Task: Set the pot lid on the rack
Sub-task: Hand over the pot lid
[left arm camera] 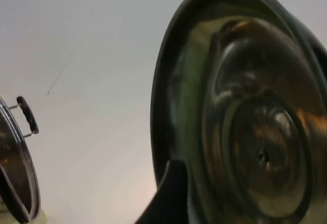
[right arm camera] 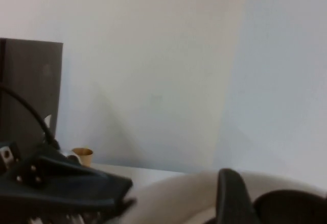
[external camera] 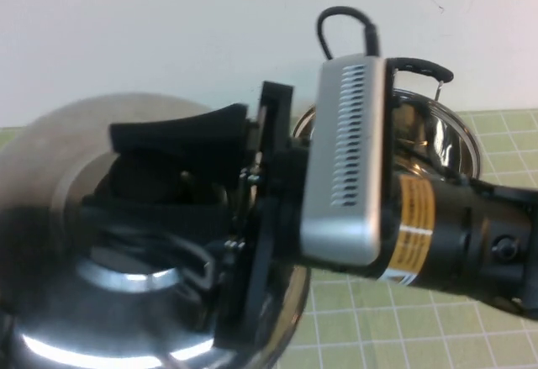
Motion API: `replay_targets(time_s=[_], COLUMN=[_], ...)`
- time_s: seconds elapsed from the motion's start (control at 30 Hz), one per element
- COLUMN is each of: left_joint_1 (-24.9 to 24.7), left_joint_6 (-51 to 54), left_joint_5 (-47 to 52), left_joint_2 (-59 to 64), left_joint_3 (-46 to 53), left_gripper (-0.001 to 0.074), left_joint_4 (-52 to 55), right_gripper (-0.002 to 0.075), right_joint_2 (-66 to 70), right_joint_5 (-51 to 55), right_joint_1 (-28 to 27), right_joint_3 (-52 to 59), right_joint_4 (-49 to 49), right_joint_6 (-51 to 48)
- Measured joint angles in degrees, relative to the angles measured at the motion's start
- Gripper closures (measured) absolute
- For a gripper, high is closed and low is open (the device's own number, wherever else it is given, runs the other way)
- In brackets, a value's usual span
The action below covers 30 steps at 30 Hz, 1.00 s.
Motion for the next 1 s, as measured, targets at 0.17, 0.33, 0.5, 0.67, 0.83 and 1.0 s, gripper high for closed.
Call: replay_targets(time_s=[0.17, 0.33, 0.5, 0.67, 0.83, 1.0], left_joint_1=[0.0, 0.0, 0.0, 0.0, 0.0, 0.0], left_joint_6=[-2.1, -2.1, -0.1, 0.6, 1.2, 0.6], left_joint_5=[-5.3, -10.5, -11.9, -13.6, -14.2, -10.8], left_joint_2=[0.0, 0.0, 0.0, 0.0, 0.0, 0.1], left_joint_3=[0.0, 0.0, 0.0, 0.0, 0.0, 0.1], left_gripper=[0.0066, 0.0312, 0.0594, 0.061, 0.0617, 0.0666], left_joint_4=[1.6, 1.2, -0.7, -1.9, -2.5, 0.5], right_gripper=[0.0383, 0.0383, 0.0383, 0.0383, 0.0377, 0.0201], right_joint_2=[0.3, 1.9, 4.0, 5.5, 5.7, 5.4], right_joint_5=[3.9, 2.9, -0.8, -5.8, -6.2, -10.4], right_joint_1=[3.3, 3.3, 3.3, 3.2, 3.2, 3.4], right_joint_3=[-1.8, -2.7, -2.7, -2.7, -2.7, -2.8], right_joint_4=[0.3, 0.3, 0.8, 2.2, 2.3, 2.8], right_joint_6=[-0.1, 0.0, 0.6, 1.5, 2.4, -0.6])
